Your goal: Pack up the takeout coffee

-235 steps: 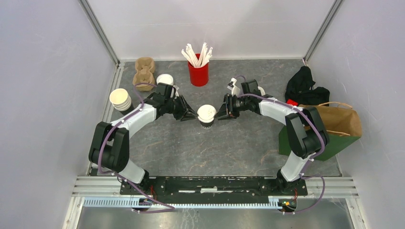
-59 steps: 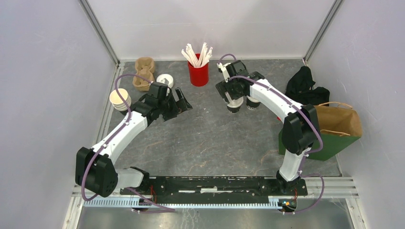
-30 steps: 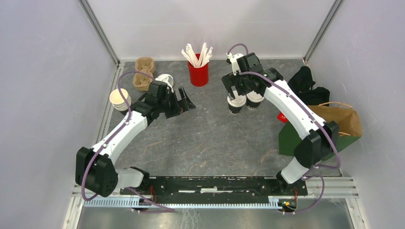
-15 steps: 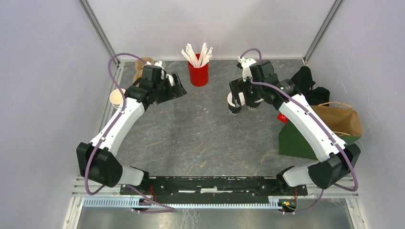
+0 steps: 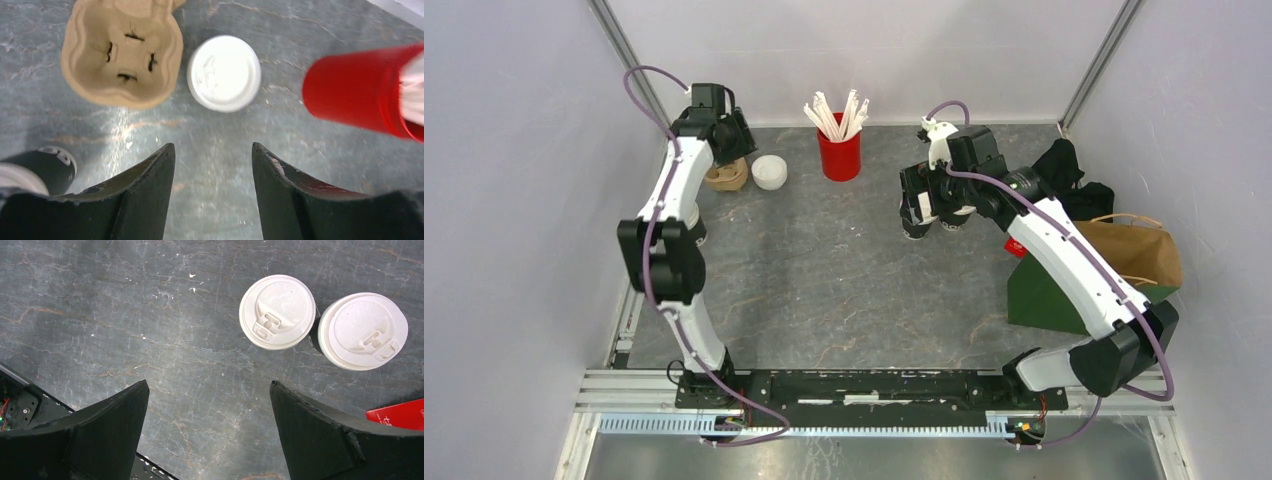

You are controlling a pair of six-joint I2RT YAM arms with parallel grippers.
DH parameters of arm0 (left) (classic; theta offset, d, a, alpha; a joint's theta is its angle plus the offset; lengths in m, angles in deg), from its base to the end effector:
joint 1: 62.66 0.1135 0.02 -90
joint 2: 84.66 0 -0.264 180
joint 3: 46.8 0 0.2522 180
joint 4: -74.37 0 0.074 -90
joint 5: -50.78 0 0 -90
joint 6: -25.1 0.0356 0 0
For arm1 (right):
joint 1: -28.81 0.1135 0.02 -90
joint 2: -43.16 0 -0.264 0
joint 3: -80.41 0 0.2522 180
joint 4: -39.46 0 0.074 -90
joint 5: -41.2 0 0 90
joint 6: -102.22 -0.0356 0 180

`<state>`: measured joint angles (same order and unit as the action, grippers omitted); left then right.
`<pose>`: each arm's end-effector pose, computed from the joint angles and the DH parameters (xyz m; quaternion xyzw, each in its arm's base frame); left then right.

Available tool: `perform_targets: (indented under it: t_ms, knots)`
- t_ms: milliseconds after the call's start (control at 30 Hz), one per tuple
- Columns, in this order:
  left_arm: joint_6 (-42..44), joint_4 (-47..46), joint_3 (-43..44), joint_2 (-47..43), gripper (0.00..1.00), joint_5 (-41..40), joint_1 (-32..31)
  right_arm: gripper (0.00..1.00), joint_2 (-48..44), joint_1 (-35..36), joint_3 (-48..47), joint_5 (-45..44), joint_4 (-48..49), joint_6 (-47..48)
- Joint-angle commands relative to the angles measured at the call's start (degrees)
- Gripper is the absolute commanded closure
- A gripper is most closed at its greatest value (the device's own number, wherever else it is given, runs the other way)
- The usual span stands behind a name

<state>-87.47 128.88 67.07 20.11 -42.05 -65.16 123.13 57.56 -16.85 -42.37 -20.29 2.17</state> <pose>0.4129 -0.0163 0.3306 -0.1704 0.9092 -0.0600 0.3752 0.2572 0.1456 0.3746 -0.1708 0.8979 0.1821 0.3625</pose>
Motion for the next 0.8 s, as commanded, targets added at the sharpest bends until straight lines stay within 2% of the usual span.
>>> perform_targets:
  t_ms: [0, 100, 233, 467, 667, 767]
  knots:
    - [2.29, 3.56, 10.79, 10.26, 0.36, 2.54, 1.71, 0.02, -3.17, -0.08, 0.05, 1.66, 0.14, 0.11]
    - [2.41, 4.67, 19.25, 16.44, 0.34, 1.61, 2.16, 0.02, -4.54, -0.02, 3.41, 2.49, 1.64, 0.88]
    - [2.08, 9.37, 28.73, 24.1, 0.34, 0.07, 2.41, 0.02, -2.89, -0.02, 1.7, 2.8, -0.21, 3.48]
    - [0.06, 9.62, 26.53, 25.84, 0.36, 1.68, 5.67, 0.02, 0.23, -0.15, -1.33, 2.43, -1.86, 6.82]
    - [0.59, 8.68, 24.08, 26.67, 0.31, 3.78, 6.66, 0.02, 0.37, -0.27, -0.46, 2.96, -1.4, 7.87]
    - [0.31, 8.25, 24.77, 28.26, 0.36, 6.66, 7.34, 0.02, 0.53, -0.44, -0.61, 3.26, -1.41, 8.03]
